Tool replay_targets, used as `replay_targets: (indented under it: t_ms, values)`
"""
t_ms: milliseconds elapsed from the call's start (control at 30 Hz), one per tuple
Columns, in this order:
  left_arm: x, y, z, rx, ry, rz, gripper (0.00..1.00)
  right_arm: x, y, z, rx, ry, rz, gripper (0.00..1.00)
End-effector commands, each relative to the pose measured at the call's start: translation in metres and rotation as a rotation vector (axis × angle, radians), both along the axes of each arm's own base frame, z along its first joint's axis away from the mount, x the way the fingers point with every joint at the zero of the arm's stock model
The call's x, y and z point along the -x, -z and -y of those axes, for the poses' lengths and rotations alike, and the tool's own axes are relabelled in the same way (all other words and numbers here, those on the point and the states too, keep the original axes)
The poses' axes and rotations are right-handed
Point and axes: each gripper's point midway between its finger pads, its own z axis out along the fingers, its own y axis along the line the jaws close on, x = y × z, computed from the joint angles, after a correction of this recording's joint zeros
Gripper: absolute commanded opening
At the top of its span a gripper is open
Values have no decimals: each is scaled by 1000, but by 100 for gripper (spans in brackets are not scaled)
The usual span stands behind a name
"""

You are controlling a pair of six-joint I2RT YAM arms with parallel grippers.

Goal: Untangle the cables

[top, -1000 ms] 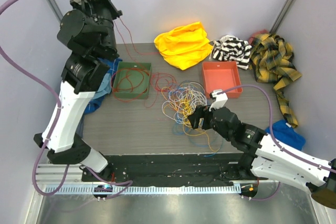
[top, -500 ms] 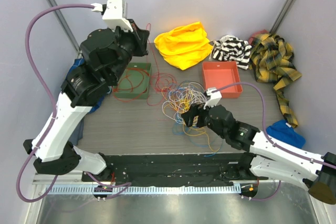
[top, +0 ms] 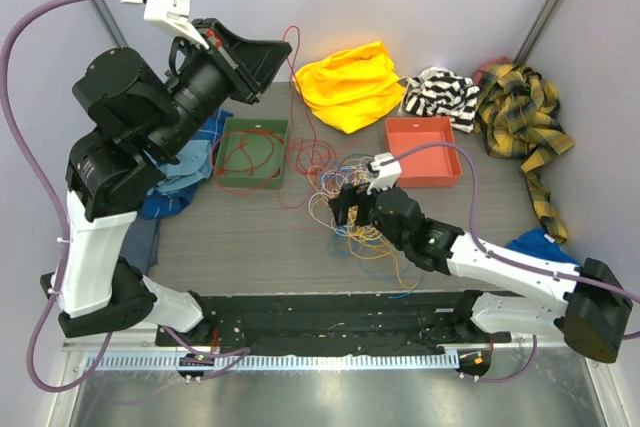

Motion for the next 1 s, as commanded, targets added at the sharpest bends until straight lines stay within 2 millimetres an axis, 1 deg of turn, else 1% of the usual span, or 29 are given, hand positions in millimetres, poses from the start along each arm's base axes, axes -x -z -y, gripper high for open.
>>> replay_targets:
  t_ms: [0,33,67,100,133,167,233,267,300,400,433,467,500,533,600,633,700,733,800,833,867,900,933,967]
  values:
    - [9,-8,27,37,132,-6,0,-32,-46,-19,-25,45,169,92]
    - [12,-10,30,43,155,-5,0,-40,-29,-27,22,43,154,93]
    - [13,-12,32,50,165,-4,0,-48,-39,-34,17,58,174,94]
    - [11,-11,36,55,175,-14,0,-55,-39,-41,24,59,182,95]
    - [12,-12,38,56,186,-11,0,-63,-24,-48,76,57,175,96]
    - [13,-12,39,59,190,-12,0,-73,-34,-58,65,69,196,96]
    - [11,-11,40,58,186,-17,0,-82,-33,-70,89,61,207,97]
    - [10,-10,40,56,182,-17,0,-91,-27,-80,106,65,203,97]
    - [10,-9,40,52,182,-20,0,-96,-27,-83,112,77,202,97]
    - [9,-6,40,43,176,-26,0,-114,-15,-93,158,122,191,98]
    - [8,-6,41,40,174,-25,0,-120,-20,-97,153,130,202,98]
    - [7,-4,41,33,173,-27,0,-124,-11,-102,177,130,200,99]
    - [7,-3,42,31,173,-29,0,-130,-10,-101,190,150,204,99]
    - [7,-3,42,27,177,-28,0,-140,-21,-102,179,179,220,100]
    - [7,-1,41,19,173,-30,0,-155,-4,-95,233,237,190,100]
    - [8,-2,41,19,176,-27,0,-168,-13,-91,221,274,193,100]
    - [8,-1,39,15,171,-28,0,-179,-3,-80,244,323,160,100]
    - [8,1,39,9,169,-33,0,-189,-6,-70,238,358,158,100]
    - [10,0,35,12,164,-27,0,-197,-7,-60,223,385,153,98]
    - [9,5,37,3,162,-36,0,-201,-8,-57,218,390,151,98]
    - [9,6,36,4,162,-37,0,-207,-9,-50,217,401,148,97]
    - [13,4,32,13,161,-30,0,-210,-8,-47,217,408,144,95]
    - [10,10,35,9,160,-39,0,-213,-10,-45,217,417,144,93]
    - [10,11,35,10,159,-40,0,-217,-9,-40,220,418,137,88]
